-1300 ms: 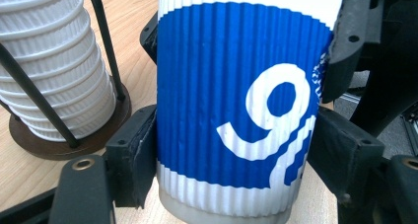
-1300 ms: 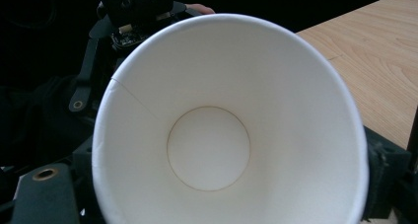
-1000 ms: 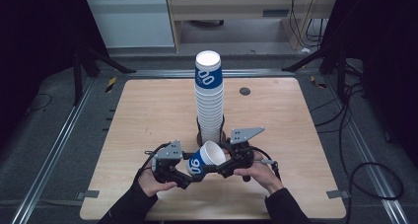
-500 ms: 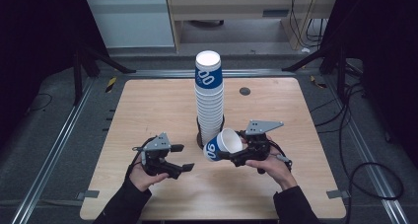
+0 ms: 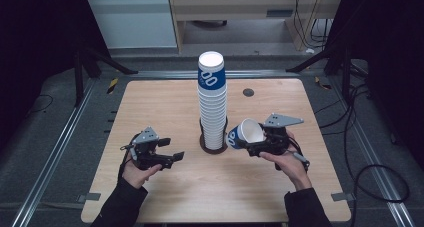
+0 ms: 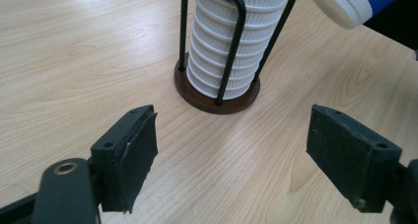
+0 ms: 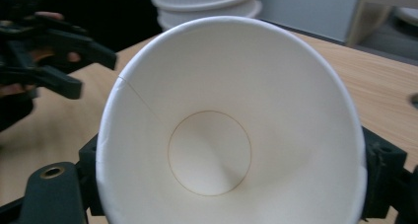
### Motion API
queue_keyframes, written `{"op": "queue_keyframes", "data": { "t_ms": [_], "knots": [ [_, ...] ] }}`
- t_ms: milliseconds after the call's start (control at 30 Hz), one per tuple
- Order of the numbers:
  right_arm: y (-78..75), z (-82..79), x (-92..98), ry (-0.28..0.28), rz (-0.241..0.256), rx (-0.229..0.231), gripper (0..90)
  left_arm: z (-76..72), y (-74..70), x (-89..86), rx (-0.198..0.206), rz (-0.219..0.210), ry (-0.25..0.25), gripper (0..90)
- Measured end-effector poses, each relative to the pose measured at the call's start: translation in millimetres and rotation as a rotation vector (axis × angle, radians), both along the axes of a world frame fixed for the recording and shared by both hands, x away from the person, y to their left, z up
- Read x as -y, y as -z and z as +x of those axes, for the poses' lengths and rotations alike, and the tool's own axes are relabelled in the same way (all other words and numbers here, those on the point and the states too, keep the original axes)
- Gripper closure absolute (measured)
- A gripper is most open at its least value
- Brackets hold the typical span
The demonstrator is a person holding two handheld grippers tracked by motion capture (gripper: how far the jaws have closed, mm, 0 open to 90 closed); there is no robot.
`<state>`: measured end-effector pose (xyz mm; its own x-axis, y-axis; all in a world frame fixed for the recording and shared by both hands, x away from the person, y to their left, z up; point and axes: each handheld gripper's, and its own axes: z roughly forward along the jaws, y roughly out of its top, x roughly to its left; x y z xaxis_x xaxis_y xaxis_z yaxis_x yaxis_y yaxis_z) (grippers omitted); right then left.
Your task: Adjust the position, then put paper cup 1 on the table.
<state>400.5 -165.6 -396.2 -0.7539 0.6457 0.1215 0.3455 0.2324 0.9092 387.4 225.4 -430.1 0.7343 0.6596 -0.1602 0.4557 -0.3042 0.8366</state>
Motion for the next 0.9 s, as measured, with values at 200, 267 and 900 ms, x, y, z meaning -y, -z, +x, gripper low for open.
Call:
{"op": "queue_keyframes", "data": {
  "t_ms": [200, 267, 900],
  "knots": [
    [-4.1, 8.8, 13.9, 0.143, -0.081, 0.000, 16.5, 2.7, 1.5, -4.4, -0.003, 0.013, -0.034, 18.8],
    [-5.7, 12.6, 17.6, 0.178, -0.108, -0.002, 16.4, 3.5, 1.5, -6.2, -0.002, 0.019, -0.050, 18.7],
    [0.3, 74.5, 35.7, 0.378, -0.320, -0.121, 16.2, 12.0, 7.5, -25.2, -0.019, 0.029, -0.142, 18.0]
  ]
}}
